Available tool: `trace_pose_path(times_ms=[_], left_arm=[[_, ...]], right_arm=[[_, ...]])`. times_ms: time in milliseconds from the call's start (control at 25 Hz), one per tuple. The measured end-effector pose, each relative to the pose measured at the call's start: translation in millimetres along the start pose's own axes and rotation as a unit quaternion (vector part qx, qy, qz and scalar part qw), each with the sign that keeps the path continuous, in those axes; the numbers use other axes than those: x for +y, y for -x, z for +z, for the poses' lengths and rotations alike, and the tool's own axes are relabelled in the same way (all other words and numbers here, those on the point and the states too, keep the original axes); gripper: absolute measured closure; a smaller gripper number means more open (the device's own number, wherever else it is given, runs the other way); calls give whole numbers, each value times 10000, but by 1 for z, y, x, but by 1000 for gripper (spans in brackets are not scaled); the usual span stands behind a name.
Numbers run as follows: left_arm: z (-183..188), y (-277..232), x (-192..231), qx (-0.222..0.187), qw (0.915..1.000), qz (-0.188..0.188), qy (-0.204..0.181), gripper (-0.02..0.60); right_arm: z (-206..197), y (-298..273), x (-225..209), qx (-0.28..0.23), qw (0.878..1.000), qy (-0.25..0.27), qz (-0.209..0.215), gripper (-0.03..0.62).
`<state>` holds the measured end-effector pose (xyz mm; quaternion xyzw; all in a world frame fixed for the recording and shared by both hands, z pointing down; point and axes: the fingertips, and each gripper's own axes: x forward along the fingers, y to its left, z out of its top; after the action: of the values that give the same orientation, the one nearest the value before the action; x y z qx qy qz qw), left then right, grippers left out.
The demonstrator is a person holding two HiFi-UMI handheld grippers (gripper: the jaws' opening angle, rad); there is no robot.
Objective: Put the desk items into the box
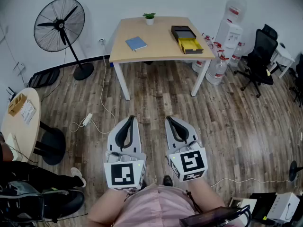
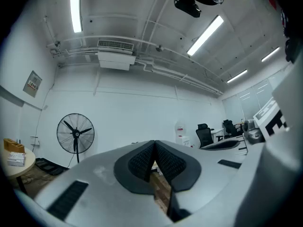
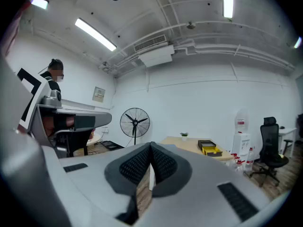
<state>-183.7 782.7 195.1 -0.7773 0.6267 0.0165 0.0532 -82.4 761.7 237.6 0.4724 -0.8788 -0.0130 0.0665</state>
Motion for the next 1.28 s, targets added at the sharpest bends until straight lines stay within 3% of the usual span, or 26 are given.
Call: trace_pose_path(times_ms=[440,840,960,1160,1280], left_arm=[[-4,-19,-30,86,9999,52,-26,571],[-22,-52,-58,282,9989,385,-20,571],[-35,-62,-53,412,9981,467,-12,571],[-65,-97,-25,594,9968,537,72,571],[-82,-131,4,655,9962,557,163,571]], right_arm=[[-5,8,-36,-64,9998,-149,62,594],[-23,-5,-86,-3,9991,-198,378,592],[-32,-20,-91,88,9986,-262,458,591],[-50,-70,-94,226,9973,-353,605,480],[-56,-114,-99,310,9972,-321,596,476]])
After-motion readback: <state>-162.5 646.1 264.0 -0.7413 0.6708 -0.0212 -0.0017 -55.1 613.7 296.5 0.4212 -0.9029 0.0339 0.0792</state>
